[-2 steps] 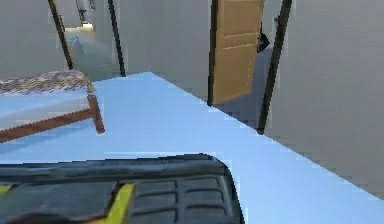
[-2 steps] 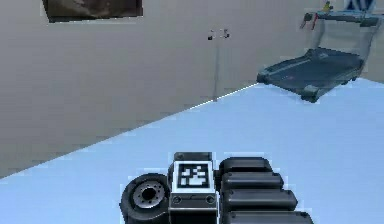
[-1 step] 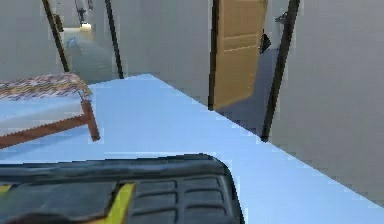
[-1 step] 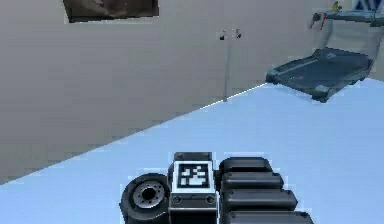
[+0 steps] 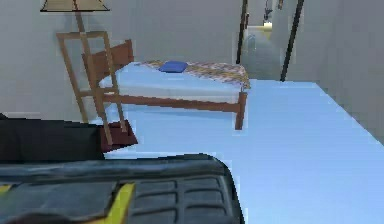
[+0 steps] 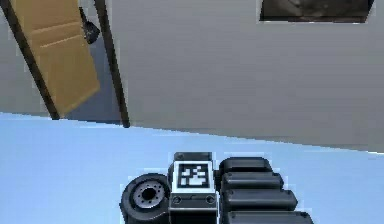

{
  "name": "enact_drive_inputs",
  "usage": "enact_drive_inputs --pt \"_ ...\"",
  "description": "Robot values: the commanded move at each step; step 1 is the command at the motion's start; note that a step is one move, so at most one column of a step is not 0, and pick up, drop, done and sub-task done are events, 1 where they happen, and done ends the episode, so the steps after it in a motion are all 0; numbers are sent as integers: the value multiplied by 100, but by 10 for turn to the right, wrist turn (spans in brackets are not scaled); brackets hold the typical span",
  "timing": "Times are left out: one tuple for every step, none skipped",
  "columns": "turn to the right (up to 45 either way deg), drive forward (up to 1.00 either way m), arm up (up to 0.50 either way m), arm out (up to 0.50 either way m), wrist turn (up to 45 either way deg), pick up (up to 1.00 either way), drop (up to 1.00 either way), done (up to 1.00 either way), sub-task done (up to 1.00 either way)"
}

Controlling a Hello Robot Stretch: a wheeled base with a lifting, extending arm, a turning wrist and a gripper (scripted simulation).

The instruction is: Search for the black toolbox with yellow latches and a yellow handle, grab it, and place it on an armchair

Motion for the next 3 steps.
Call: enact_drive_inputs --pt "-180 0 0 0 0 0 0 0 0" --pt "-30 0 0 0 0 0 0 0 0" --pt "0 70 0 0 0 0 0 0 0"
